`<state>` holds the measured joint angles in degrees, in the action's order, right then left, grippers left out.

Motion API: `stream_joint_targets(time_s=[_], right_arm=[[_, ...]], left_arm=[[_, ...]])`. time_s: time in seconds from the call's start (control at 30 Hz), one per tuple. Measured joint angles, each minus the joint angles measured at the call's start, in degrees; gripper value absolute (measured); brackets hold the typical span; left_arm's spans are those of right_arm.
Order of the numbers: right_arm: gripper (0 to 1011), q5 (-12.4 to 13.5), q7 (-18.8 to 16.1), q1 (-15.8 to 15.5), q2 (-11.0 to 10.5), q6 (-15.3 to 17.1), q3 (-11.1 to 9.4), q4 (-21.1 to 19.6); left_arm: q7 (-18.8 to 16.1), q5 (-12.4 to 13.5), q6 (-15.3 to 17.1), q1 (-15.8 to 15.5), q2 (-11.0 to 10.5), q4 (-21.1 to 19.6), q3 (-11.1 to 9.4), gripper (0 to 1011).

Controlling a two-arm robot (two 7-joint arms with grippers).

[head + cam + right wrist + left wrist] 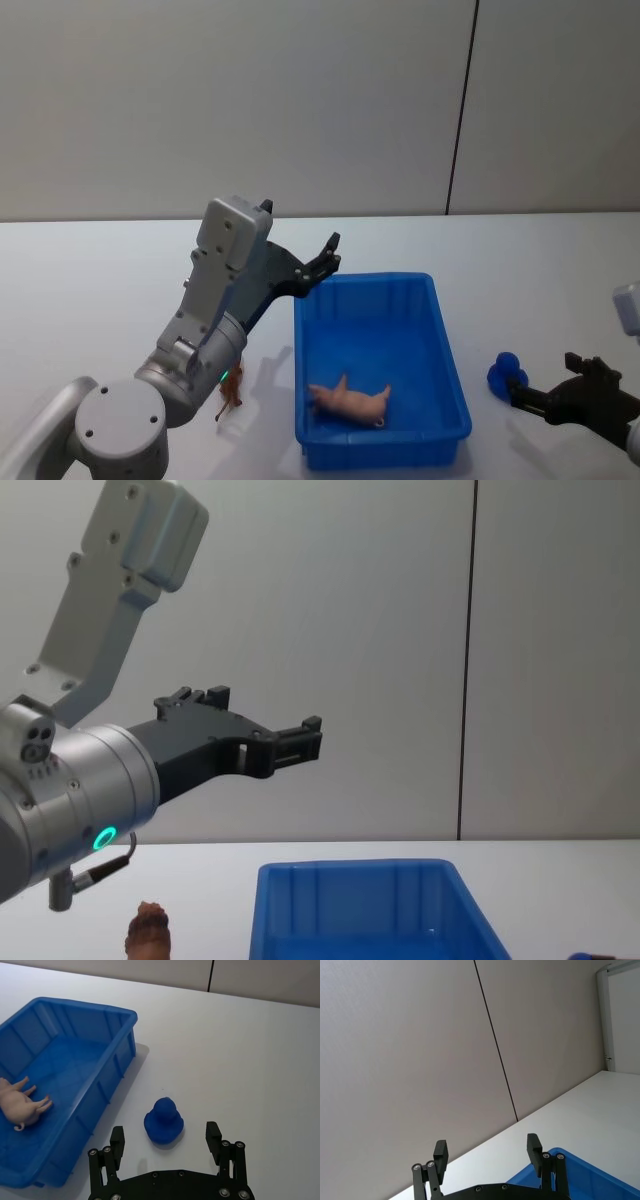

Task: Pick up the two dolls from the table and place them into the box.

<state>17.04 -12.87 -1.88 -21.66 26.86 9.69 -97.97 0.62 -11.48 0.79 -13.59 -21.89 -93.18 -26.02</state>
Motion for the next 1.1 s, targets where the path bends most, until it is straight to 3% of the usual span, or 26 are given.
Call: stream_joint_targets(time_s=[0.9, 1.1], right_arm=[[1000, -4.7, -3.1, 11.2, 6.7, -0.7, 3.5, 17.6], [869, -5.3, -3.5, 12.4, 7.4, -0.9, 3.9, 19.7]], left_arm=[[0.0, 0.0, 0.0, 0.0, 0.0, 0.0, 0.0, 1001], [0.0, 0.0, 0.0, 0.0, 0.0, 0.0, 0.0, 1001]])
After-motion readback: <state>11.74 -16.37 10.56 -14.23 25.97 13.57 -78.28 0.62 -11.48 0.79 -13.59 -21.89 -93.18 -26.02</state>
